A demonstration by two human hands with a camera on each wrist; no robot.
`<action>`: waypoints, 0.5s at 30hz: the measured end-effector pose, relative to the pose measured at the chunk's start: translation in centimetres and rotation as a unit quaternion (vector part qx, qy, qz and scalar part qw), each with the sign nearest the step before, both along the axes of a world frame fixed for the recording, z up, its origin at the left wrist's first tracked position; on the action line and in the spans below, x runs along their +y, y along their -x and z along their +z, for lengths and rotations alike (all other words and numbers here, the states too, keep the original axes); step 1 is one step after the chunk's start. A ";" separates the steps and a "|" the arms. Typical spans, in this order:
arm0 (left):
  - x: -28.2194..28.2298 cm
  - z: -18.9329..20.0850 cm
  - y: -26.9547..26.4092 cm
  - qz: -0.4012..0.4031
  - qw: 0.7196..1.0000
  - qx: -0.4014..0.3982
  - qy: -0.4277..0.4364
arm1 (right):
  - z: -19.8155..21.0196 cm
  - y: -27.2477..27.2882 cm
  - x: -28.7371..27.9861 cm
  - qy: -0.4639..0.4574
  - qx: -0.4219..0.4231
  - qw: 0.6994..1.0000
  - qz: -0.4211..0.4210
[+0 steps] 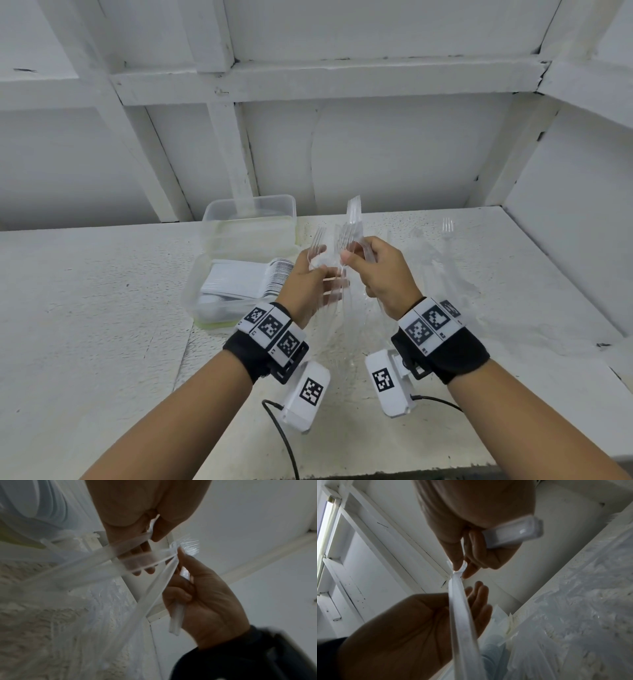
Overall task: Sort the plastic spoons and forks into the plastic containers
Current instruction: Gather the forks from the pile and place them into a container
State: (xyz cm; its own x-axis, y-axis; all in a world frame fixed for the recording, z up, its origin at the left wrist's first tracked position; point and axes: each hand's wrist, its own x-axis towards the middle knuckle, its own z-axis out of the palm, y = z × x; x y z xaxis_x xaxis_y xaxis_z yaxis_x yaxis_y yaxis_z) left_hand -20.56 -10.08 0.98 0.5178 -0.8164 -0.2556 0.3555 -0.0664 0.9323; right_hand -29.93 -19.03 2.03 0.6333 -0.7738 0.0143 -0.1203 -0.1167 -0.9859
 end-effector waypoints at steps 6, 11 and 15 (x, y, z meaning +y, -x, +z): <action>-0.2 0.2 0.3 -0.026 0.997 0.073 0.011 | 0.1 -0.3 1.1 -0.010 -0.037 0.999 0.014; -0.1 0.4 0.4 -0.050 0.991 0.125 0.024 | 0.4 -0.2 1.3 0.021 -0.038 0.999 0.032; -0.6 0.6 0.9 -0.053 0.993 0.101 -0.013 | -0.5 -0.6 1.0 0.086 0.018 0.996 0.002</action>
State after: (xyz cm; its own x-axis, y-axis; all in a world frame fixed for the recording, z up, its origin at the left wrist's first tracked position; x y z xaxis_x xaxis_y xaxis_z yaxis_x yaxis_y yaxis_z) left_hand -21.41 -10.63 1.58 0.3650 -0.8558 -0.3667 0.5250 -0.1361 0.8402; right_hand -29.36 -18.07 1.54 0.6391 -0.7590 0.1241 -0.1543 -0.2847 -0.9461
